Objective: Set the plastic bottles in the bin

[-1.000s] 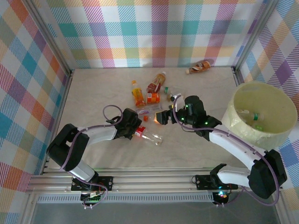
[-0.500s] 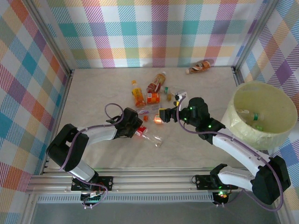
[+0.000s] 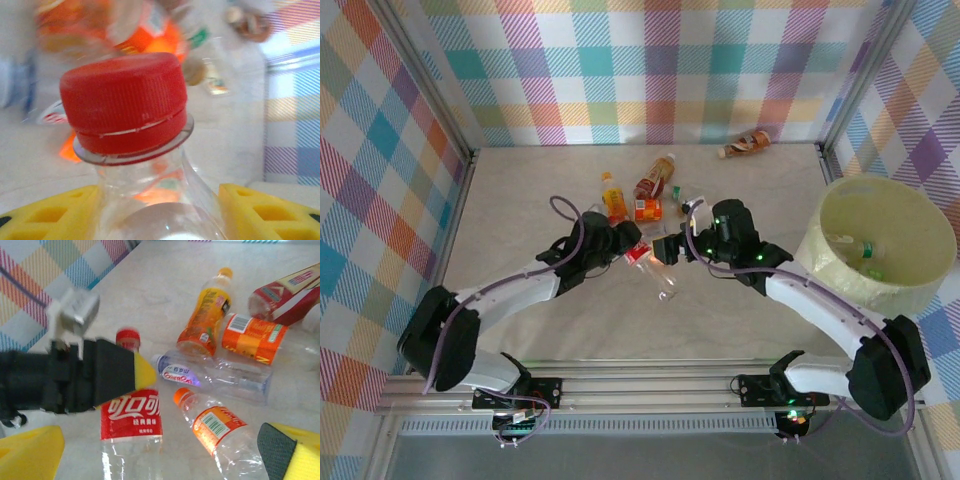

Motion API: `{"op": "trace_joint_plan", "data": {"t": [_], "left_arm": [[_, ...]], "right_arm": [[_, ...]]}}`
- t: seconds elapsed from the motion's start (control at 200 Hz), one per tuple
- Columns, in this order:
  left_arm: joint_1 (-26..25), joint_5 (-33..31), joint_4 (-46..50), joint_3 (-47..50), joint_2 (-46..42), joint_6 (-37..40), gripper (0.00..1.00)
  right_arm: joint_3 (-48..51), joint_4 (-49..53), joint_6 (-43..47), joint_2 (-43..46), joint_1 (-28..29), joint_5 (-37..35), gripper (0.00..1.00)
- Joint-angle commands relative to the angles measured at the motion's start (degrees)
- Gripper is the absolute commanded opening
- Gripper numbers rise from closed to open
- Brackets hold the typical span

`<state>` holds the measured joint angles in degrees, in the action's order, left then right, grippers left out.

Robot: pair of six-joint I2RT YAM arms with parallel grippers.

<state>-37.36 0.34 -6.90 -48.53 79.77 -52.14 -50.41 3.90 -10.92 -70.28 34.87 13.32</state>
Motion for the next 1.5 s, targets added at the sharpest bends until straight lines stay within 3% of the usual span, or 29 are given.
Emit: {"op": "trace_joint_plan", "data": {"t": [0.0,0.185,0.455,0.79,0.88,1.15,1.305,1.38,1.495], "left_arm": [[-0.4,5.0,-3.8,-4.6,-3.6,13.9,0.52],[-0.5,14.1,-2.3,-11.0,-4.8,25.2,0.52],[-1.4,24.5,-4.6,-13.3,-5.6,30.1,0.52],[-2.4,25.4,-9.1,-10.9,-7.0,28.4,0.52],[-2.6,25.8,-9.2,-11.1,-6.7,28.3,0.53],[-2.8,25.8,-8.2,-11.7,-6.0,28.3,0.52],[-2.9,25.5,-7.9,-12.3,-5.2,28.1,0.53],[-2.9,24.7,-7.4,-12.8,-4.8,27.7,0.61],[-2.9,23.3,-6.5,-13.4,-4.6,26.5,0.89]], "right_arm": [[-3.5,4.4,2.9,-0.6,0.2,7.5,1.00],[-6.2,5.9,3.2,-1.3,0.2,12.0,1.00],[-8.6,6.5,2.5,-1.1,0.2,19.6,1.00],[-8.5,2.0,-1.5,-1.6,0.2,24.6,0.99],[-7.9,0.1,-2.6,-1.8,0.2,26.0,0.94],[-6.7,-1.3,-1.2,-0.6,0.2,25.3,0.64],[-6.9,-0.5,-0.6,-0.1,0.2,22.6,0.56],[-6.9,-0.2,-0.7,0.1,0.2,20.5,0.54],[-8.7,5.0,-0.6,-0.5,0.2,11.6,0.53]]}}
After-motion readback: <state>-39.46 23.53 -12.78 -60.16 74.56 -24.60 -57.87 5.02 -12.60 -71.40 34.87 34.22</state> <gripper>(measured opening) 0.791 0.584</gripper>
